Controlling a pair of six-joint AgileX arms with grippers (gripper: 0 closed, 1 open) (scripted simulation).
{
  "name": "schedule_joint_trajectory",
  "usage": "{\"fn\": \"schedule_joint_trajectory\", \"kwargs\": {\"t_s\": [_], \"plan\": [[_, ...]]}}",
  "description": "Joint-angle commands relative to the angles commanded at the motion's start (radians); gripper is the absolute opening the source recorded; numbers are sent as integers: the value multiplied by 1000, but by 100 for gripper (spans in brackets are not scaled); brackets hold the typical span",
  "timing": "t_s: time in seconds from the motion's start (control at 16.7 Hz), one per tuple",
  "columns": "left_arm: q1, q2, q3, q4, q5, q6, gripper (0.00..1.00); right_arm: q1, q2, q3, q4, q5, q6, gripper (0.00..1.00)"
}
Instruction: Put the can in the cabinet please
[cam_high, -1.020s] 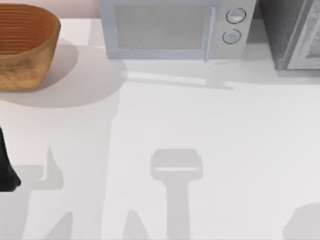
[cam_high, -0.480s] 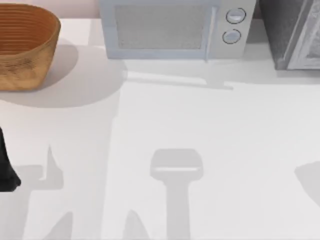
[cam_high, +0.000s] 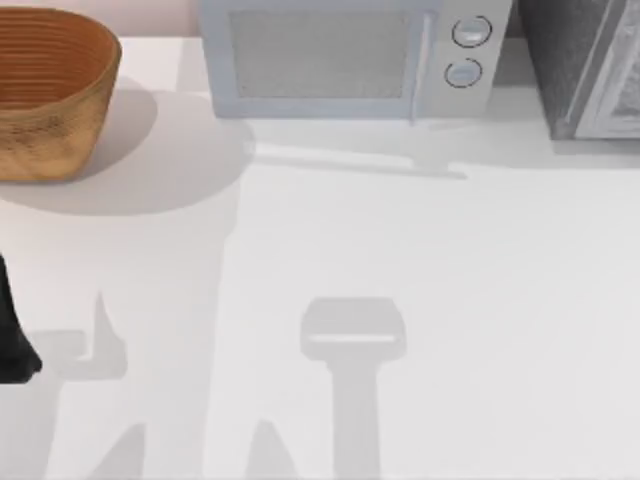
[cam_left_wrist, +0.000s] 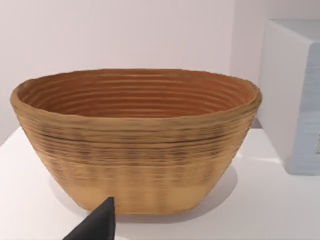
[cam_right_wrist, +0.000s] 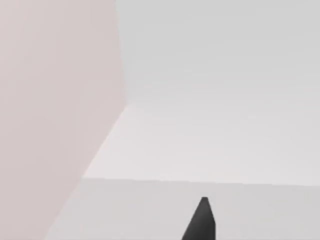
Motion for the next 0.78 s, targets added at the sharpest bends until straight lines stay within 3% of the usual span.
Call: {"fn": "schedule_joint_trajectory", "kwargs": {"t_s": [0.18,0.42,0.6,0.78], "plan": [[0,0,0,0,0,0,100,418,-158,-74,-80,-55,-22,0],[0,0,0,0,0,0,100,843,-341,-156,-171,-115,-50,0],[0,0,0,0,0,0,100,1060,-450,-203,-224,-148,-68,0],[0,0,0,0,0,0,100,1185,-523,-231,-257,-168,-79,0]]}}
